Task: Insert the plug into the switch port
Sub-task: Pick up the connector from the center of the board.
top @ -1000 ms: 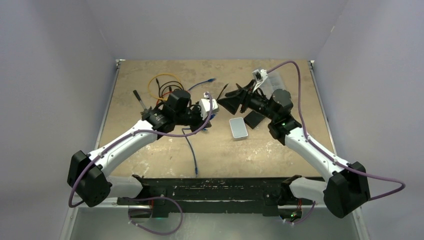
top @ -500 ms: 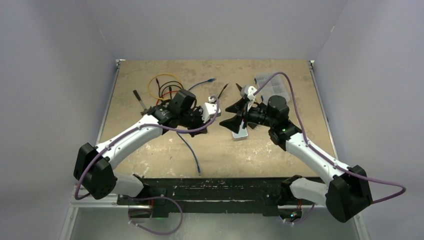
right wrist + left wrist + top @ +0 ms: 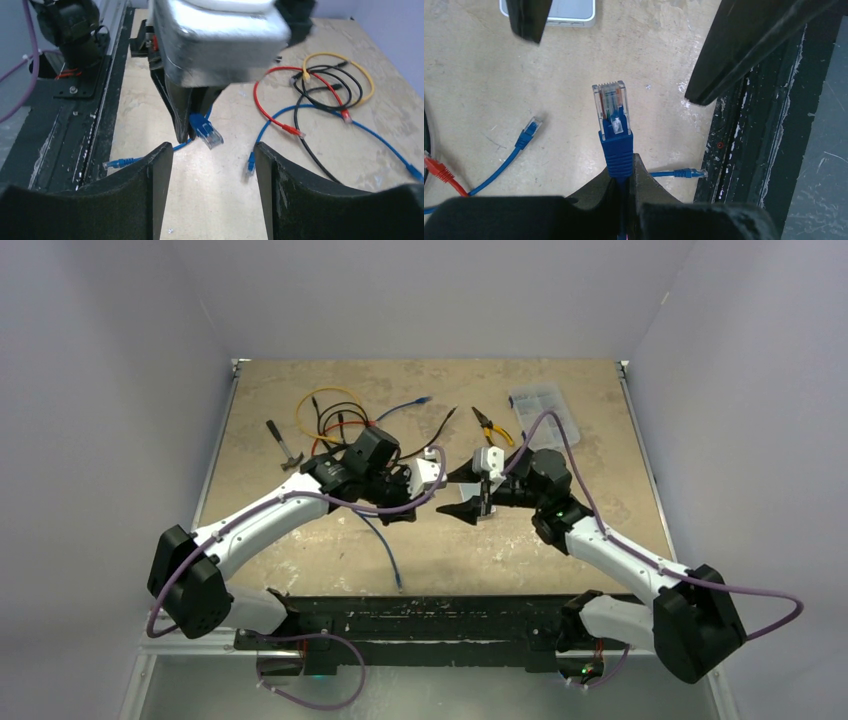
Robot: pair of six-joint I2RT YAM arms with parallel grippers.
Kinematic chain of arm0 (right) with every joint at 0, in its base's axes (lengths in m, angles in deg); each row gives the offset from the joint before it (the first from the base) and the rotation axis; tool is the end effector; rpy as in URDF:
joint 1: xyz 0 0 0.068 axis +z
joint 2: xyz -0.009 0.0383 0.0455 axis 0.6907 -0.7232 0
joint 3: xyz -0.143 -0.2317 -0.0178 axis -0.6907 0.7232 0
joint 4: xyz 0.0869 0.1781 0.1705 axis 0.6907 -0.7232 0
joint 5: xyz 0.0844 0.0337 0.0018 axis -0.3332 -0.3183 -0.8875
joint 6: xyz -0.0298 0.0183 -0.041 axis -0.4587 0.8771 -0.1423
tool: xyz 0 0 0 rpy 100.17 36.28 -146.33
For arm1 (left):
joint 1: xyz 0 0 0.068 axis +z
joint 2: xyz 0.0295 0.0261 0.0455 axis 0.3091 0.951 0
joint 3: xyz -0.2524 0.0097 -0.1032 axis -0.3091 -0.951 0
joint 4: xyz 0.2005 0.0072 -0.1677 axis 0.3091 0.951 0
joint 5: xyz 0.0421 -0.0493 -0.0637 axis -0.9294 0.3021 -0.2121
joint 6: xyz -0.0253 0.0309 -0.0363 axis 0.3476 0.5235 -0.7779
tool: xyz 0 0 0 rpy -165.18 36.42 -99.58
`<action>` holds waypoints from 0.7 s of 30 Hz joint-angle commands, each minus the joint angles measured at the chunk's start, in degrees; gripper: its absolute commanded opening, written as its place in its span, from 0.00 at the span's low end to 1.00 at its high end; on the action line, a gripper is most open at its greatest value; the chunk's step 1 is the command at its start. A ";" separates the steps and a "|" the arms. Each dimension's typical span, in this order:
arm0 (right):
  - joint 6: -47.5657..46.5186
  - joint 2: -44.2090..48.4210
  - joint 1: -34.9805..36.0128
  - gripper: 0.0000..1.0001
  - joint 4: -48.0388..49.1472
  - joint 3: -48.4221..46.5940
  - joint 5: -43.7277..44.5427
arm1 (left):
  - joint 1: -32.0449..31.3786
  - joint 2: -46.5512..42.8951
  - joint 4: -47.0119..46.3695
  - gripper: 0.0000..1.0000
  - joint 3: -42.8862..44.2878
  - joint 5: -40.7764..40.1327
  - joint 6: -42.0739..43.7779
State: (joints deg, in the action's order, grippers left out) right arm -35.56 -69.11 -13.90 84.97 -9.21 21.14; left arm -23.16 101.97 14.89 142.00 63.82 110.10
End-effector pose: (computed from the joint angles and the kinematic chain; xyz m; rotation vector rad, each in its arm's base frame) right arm 0.2002 0.1463 0.2740 -1.1677 1.2220 0.9905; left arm 0.2048 -0.2001 0.2813 1.4490 2.0307 -0.7272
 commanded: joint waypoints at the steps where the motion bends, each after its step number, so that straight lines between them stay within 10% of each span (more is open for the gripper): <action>1: -7.80 -1.37 2.90 0.61 0.76 -1.40 -2.38 | -2.07 -1.70 0.60 0.00 2.35 1.83 1.35; 21: -12.99 -2.79 4.01 0.23 -3.19 -1.55 -6.84 | -4.41 -4.64 1.54 0.00 1.59 -1.78 2.23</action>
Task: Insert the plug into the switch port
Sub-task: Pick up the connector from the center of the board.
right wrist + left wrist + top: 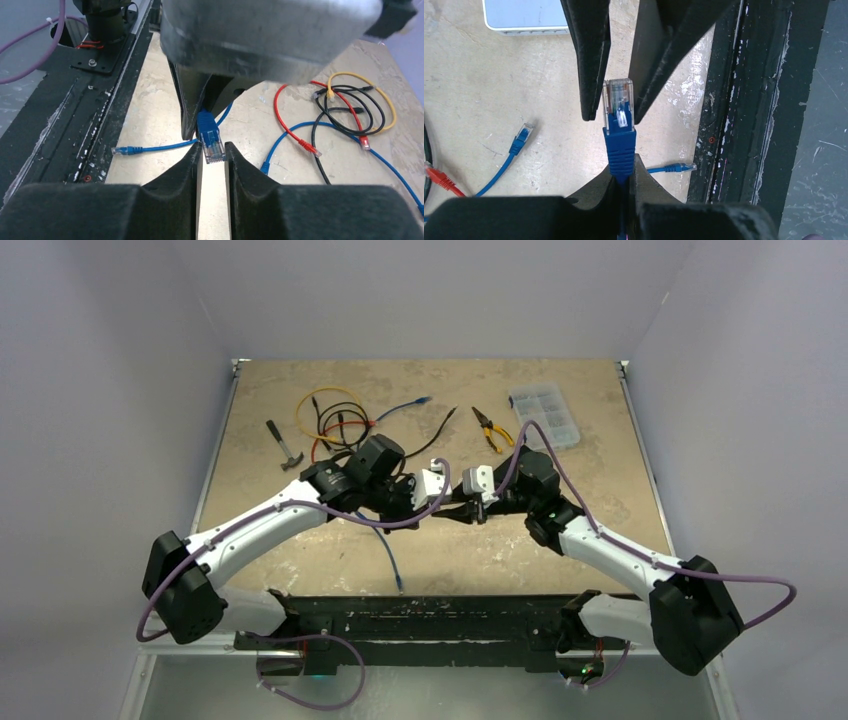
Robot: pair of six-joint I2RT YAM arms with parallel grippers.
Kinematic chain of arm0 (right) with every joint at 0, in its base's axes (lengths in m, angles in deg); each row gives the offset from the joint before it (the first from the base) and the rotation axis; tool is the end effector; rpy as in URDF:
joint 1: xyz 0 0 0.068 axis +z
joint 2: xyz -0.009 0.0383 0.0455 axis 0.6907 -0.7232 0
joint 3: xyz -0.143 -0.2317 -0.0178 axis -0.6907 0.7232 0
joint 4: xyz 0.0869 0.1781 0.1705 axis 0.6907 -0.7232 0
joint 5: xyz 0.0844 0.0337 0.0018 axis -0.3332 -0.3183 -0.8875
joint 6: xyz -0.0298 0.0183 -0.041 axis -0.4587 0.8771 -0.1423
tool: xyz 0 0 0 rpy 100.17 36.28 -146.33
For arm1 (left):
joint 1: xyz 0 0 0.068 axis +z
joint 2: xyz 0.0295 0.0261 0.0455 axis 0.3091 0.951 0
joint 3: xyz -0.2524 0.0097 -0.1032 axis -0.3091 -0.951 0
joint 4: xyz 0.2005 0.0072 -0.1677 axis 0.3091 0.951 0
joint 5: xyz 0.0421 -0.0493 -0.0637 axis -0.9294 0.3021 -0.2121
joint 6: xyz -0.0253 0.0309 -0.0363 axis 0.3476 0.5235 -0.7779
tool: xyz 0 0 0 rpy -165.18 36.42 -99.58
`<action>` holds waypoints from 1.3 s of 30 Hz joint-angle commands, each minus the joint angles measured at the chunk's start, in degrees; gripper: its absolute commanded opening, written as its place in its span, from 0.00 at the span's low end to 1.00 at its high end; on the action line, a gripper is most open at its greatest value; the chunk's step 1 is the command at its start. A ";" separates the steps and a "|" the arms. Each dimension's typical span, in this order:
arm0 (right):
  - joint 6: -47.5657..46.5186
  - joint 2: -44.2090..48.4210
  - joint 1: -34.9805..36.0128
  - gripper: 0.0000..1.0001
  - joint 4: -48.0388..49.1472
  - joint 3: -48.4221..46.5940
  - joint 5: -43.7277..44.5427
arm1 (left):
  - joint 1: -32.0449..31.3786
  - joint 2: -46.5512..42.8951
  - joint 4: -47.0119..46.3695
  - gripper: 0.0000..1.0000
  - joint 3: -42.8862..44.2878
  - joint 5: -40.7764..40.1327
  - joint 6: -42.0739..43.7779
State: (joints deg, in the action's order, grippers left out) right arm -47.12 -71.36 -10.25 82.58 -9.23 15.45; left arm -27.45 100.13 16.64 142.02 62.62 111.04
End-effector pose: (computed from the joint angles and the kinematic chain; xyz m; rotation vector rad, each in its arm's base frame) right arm 0.1918 0.1621 0.2614 -1.3735 1.0641 0.9992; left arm 0.1842 -0.2088 0.2876 1.5396 1.9759 -0.7249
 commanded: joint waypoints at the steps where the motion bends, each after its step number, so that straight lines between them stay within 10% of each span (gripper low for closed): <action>1: -1.42 -0.85 0.39 0.20 -0.81 -1.69 -1.11 | -0.14 -3.09 -0.26 0.00 1.44 -0.58 1.37; 7: 0.20 -1.70 0.36 0.00 1.18 -1.93 -3.47 | -0.11 -5.33 -2.18 0.05 0.00 -1.11 1.37; 23: 7.09 -0.30 -0.82 0.00 7.87 0.30 -4.50 | -0.07 -20.62 -13.49 0.39 -10.52 -1.46 -1.34; 39: 6.15 1.13 -0.82 0.00 8.60 0.34 -8.39 | 0.94 -21.81 -22.48 0.47 -13.85 5.33 -5.64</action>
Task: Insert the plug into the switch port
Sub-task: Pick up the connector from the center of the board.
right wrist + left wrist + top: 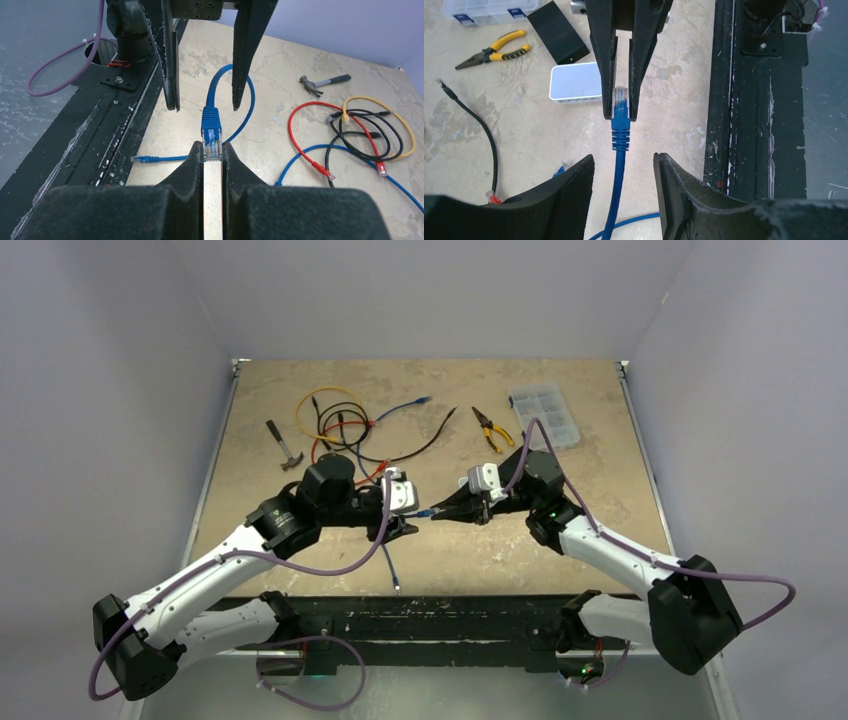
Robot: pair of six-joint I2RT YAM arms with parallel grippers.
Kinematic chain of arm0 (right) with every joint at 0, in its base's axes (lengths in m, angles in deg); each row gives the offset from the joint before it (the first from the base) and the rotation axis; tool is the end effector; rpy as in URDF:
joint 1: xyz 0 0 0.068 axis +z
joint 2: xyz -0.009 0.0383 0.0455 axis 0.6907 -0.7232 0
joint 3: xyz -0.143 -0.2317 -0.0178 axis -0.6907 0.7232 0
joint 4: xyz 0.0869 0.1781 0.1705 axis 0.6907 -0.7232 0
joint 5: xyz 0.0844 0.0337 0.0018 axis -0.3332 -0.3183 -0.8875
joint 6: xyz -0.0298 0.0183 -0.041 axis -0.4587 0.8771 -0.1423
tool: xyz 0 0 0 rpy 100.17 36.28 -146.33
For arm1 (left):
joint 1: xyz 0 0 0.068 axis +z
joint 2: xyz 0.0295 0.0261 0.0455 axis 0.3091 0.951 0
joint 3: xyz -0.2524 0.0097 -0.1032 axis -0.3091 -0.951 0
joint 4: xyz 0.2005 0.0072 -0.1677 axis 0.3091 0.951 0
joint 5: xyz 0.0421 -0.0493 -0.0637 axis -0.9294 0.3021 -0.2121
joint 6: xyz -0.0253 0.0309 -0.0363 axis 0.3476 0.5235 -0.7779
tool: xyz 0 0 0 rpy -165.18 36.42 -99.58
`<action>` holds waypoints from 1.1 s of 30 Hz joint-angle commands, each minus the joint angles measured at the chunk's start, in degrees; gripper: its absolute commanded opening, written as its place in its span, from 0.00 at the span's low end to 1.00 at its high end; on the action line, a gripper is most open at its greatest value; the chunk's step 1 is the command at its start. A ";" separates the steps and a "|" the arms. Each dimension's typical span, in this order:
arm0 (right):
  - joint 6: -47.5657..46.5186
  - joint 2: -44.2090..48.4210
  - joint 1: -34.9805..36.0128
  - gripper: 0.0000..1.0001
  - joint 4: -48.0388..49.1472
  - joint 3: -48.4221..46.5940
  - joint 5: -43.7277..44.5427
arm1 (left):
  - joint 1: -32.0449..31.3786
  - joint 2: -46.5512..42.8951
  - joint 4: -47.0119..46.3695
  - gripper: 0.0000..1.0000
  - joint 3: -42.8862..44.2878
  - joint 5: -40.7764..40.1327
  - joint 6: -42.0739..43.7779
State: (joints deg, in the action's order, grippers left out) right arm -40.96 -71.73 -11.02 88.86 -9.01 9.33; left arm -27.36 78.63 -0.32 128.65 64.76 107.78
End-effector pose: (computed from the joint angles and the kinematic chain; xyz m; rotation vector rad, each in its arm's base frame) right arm 0.1913 0.1601 0.2690 -1.3749 0.9961 1.1083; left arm 0.1389 -0.1639 0.3194 1.3475 1.5864 -0.7819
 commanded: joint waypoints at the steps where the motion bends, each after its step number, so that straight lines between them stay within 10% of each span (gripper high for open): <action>1: 0.05 1.50 -0.08 0.00 2.34 0.08 -2.34 | 1.19 -0.41 -6.57 0.47 -0.77 3.88 -2.90; 18: 0.67 2.02 -0.09 0.00 3.04 0.33 -2.28 | 2.82 4.02 -8.82 0.34 -0.56 9.35 -4.82; 33: 2.39 2.29 -0.06 0.00 3.28 0.38 0.26 | 2.81 5.85 -7.20 0.00 0.63 9.55 -4.84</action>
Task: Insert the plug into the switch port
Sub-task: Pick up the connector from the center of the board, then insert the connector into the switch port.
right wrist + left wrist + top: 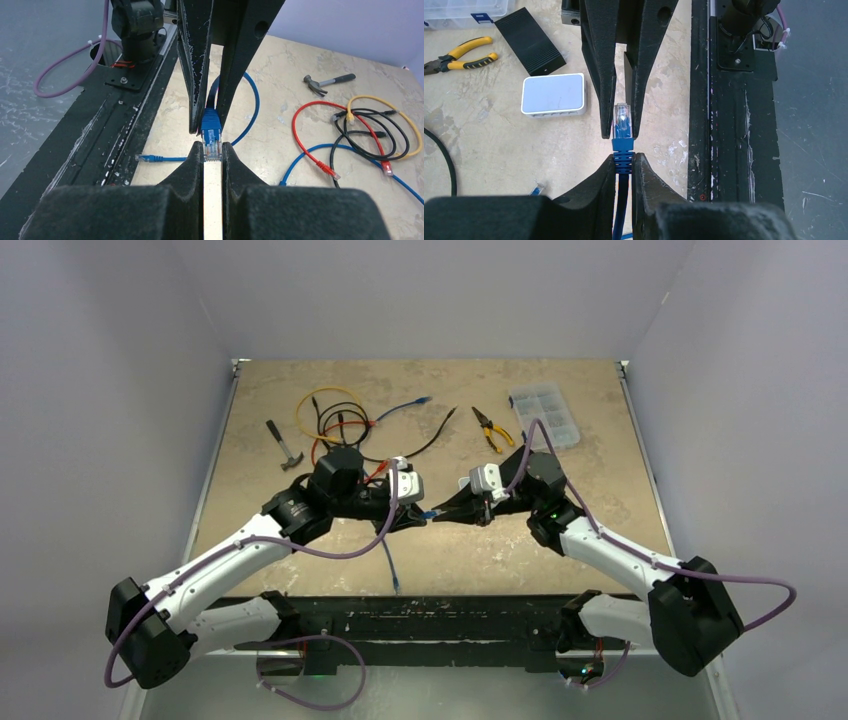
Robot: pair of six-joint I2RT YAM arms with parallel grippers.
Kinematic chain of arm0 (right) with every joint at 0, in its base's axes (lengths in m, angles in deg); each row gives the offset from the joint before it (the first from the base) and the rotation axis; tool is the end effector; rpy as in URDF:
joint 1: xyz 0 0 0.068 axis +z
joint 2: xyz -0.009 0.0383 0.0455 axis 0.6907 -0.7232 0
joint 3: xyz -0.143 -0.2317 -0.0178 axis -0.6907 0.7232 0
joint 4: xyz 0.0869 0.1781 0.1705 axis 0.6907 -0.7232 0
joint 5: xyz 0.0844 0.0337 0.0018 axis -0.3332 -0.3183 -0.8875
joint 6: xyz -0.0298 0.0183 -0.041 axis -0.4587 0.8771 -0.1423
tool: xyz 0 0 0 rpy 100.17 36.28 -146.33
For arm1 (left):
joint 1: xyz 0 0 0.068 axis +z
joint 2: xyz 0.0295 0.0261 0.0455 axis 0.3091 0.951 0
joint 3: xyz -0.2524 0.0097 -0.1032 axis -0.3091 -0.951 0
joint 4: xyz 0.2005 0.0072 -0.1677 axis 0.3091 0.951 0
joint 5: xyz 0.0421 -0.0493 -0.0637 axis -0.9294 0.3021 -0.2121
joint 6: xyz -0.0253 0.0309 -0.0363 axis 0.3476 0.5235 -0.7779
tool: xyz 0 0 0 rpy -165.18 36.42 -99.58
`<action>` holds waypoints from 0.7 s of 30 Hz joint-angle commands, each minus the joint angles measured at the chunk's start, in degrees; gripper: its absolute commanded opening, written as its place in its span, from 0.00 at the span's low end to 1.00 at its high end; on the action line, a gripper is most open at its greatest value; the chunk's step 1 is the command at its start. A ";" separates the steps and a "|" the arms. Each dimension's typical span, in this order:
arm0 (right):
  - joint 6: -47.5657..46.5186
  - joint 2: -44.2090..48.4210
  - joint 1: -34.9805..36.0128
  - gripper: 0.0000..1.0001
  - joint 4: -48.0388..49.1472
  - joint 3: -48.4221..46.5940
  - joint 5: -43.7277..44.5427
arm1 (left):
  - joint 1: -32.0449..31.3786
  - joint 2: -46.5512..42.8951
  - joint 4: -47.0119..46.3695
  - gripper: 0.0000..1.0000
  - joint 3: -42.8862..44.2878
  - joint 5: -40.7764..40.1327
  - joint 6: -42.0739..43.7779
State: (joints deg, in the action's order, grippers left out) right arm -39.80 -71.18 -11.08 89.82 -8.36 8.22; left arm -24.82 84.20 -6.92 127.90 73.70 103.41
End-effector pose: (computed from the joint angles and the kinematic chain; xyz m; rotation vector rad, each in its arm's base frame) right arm 0.1887 0.1585 0.2689 -1.3781 0.9866 1.1301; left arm 0.1589 -0.1760 0.3070 1.3307 1.5968 -0.9596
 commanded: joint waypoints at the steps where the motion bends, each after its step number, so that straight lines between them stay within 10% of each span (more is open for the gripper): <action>1: 1.51 1.82 -0.06 0.01 2.38 -0.19 2.03 | 0.29 0.17 -0.76 0.00 1.26 -0.16 -0.81; 21: 30.34 18.65 -1.47 0.93 -8.78 6.29 44.82 | 0.01 7.92 -6.87 0.00 1.02 -12.86 -13.33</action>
State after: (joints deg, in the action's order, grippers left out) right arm -17.01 -56.52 -11.81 86.85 -2.52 36.81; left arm -24.80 89.42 -8.49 127.93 62.55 95.26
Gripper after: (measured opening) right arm 0.836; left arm 0.127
